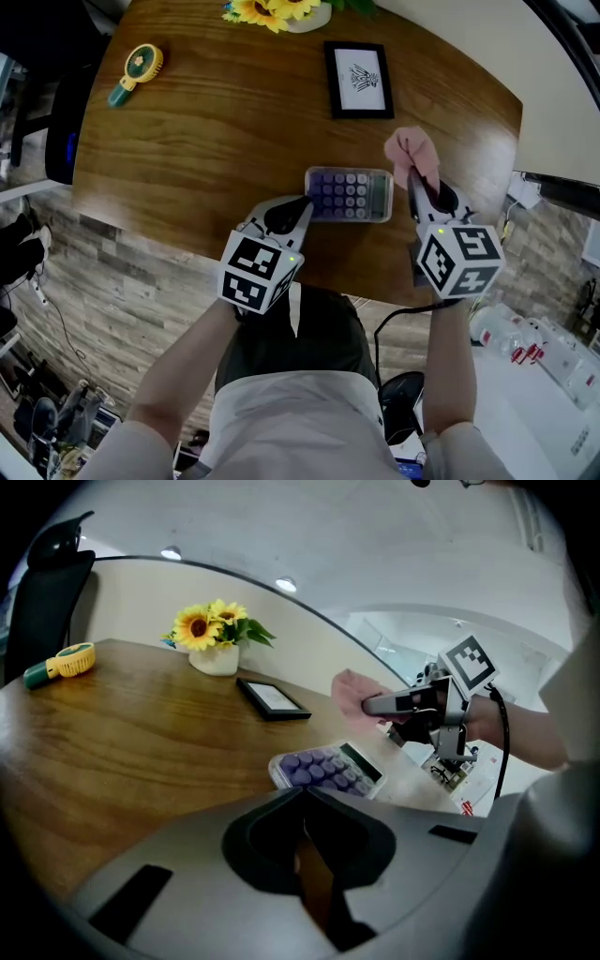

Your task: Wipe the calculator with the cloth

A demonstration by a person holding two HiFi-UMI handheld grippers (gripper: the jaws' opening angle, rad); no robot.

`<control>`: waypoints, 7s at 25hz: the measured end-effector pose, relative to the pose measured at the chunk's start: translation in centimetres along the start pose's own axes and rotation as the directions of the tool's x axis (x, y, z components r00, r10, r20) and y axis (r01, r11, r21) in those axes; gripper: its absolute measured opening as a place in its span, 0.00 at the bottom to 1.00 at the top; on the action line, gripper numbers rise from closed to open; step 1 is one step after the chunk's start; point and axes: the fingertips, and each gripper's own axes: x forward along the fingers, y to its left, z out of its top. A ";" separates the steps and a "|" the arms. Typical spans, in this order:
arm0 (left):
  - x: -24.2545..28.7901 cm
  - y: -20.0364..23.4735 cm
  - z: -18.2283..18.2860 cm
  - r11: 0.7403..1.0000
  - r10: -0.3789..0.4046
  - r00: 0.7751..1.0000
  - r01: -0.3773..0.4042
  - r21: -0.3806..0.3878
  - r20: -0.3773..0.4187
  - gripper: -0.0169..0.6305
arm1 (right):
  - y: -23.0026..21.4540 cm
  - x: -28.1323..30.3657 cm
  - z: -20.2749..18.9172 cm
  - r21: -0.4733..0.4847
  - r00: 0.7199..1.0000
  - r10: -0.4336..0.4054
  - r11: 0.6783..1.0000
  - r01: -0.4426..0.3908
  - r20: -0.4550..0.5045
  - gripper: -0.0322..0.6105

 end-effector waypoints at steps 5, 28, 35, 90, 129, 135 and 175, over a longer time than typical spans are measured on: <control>0.1 -0.1 0.0 1.000 0.013 1.000 -0.013 0.013 -0.011 0.03 | 3.7 3.9 -3.5 -0.070 0.984 0.076 0.994 -0.088 -0.158 0.09; 0.5 -0.1 0.1 0.997 0.054 0.998 -0.052 0.059 -0.035 0.03 | 9.4 -2.7 -11.5 -0.132 0.879 0.269 0.930 -0.344 -0.393 0.08; 0.5 -0.2 0.1 0.996 0.064 0.998 -0.062 0.072 -0.028 0.03 | 8.9 -5.7 -13.5 -0.080 0.822 0.319 0.913 -0.401 -0.472 0.08; 0.4 -0.1 0.2 0.996 0.067 0.997 -0.068 0.053 0.023 0.03 | 9.3 4.0 -4.0 -0.049 0.981 0.144 0.987 -0.152 -0.132 0.09; -12.1 -0.6 9.5 0.982 0.181 0.976 -0.185 0.025 0.125 0.03 | 11.0 -12.1 4.4 -0.133 0.974 0.219 0.965 -0.224 -0.053 0.09; -17.1 -3.6 15.9 0.972 0.185 0.945 -0.217 0.095 0.269 0.03 | 12.5 -18.4 12.6 -0.186 0.954 0.251 0.958 -0.220 0.165 0.09; -34.5 -13.6 25.6 0.894 0.163 0.787 -0.374 0.249 0.595 0.03 | 13.8 -32.7 20.0 -0.312 0.837 0.310 0.933 -0.178 0.451 0.09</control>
